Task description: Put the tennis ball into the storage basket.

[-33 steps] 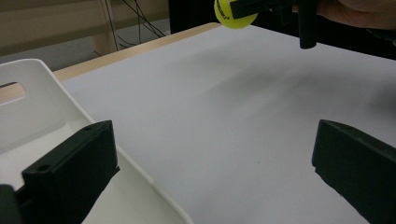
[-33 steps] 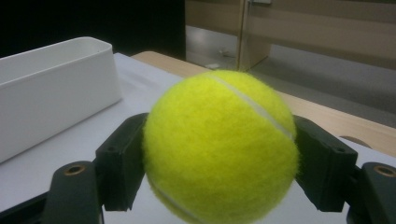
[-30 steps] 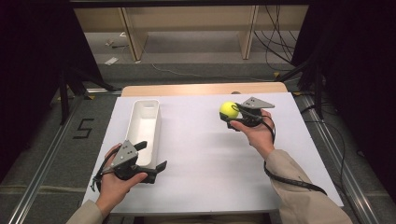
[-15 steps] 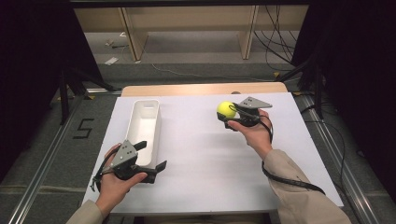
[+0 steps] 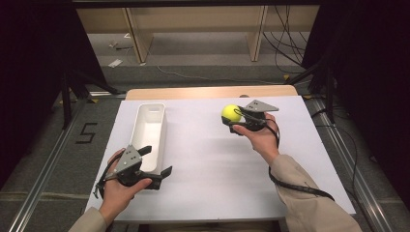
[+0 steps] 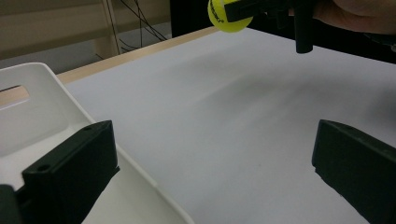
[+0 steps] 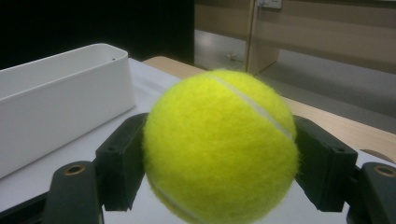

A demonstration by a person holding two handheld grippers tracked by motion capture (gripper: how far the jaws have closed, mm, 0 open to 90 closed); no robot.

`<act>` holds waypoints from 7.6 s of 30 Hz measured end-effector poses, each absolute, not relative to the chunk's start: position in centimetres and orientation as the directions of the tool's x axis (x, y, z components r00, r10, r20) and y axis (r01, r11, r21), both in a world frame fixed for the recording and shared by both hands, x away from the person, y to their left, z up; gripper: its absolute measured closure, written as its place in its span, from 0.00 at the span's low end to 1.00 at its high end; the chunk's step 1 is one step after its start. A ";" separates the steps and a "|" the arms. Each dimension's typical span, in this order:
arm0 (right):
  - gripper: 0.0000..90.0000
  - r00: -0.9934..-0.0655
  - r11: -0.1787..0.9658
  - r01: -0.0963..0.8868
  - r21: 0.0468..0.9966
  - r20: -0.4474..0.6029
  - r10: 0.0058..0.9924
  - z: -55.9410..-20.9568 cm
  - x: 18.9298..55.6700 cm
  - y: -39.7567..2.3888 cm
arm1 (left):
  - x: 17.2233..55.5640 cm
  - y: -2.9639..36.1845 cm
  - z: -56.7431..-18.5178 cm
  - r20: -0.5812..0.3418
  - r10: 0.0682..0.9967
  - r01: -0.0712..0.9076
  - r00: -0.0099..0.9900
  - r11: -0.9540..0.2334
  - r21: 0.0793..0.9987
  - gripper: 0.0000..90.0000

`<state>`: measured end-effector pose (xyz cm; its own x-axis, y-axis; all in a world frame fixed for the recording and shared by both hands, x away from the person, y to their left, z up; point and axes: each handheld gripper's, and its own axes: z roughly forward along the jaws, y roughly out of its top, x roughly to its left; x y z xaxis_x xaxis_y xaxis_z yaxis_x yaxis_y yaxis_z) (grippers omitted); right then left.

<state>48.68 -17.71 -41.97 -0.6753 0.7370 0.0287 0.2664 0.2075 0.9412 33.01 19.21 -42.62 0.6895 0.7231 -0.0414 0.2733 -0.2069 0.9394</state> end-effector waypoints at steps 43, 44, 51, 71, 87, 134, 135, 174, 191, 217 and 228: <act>0.30 -0.704 0.222 0.253 0.942 0.022 0.710 -42.0 48.8 -15.7 | 33.0 19.1 -42.8 -0.043 0.712 0.281 0.701 -0.221 0.934 0.00; 0.30 -0.704 0.221 0.253 0.942 0.023 0.709 -42.0 48.8 -15.6 | 33.0 19.1 -42.8 -0.043 0.712 0.281 0.701 -0.221 0.934 0.00; 0.30 -0.710 0.218 0.251 0.943 0.026 0.704 -41.8 48.9 -15.1 | 33.0 19.1 -42.8 -0.046 0.712 0.283 0.701 -0.218 0.934 0.00; 0.30 -0.725 0.216 0.242 0.946 0.028 0.689 -41.6 49.0 -13.8 | 33.0 19.1 -42.8 -0.045 0.712 0.281 0.701 -0.218 0.935 0.00; 0.30 -0.734 0.219 0.240 0.946 0.029 0.679 -41.6 49.1 -13.1 | 33.0 19.2 -42.8 -0.044 0.710 0.279 0.703 -0.218 0.935 0.00; 0.30 -0.756 0.223 0.230 0.947 0.030 0.653 -41.6 49.2 -11.0 | 33.0 19.2 -42.7 -0.045 0.709 0.277 0.704 -0.215 0.937 0.00; 0.30 -0.757 0.222 0.232 0.947 0.032 0.653 -41.5 49.2 -10.9 | 33.0 19.2 -42.7 -0.045 0.709 0.276 0.704 -0.215 0.937 0.00; 0.30 -0.773 0.227 0.227 0.947 0.034 0.633 -41.6 49.3 -9.4 | 33.0 19.2 -42.8 -0.046 0.709 0.277 0.704 -0.214 0.937 0.00; 0.30 -0.779 0.229 0.227 0.947 0.036 0.626 -41.6 49.3 -8.8 | 33.0 19.2 -42.8 -0.045 0.708 0.276 0.705 -0.215 0.937 0.00; 0.30 -0.786 0.229 0.228 0.946 0.040 0.617 -41.6 49.2 -8.1 | 33.0 19.2 -42.7 -0.045 0.709 0.275 0.703 -0.213 0.938 0.00; 0.30 -0.788 0.230 0.227 0.946 0.039 0.614 -41.7 49.2 -7.9 | 33.0 19.2 -42.7 -0.045 0.710 0.275 0.703 -0.214 0.937 0.00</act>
<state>49.17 -7.85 -41.65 -0.7880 0.6144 0.0395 0.2267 0.2299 0.9464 33.02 19.17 -42.74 0.7033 0.7095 -0.0446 0.2750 -0.2136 0.9374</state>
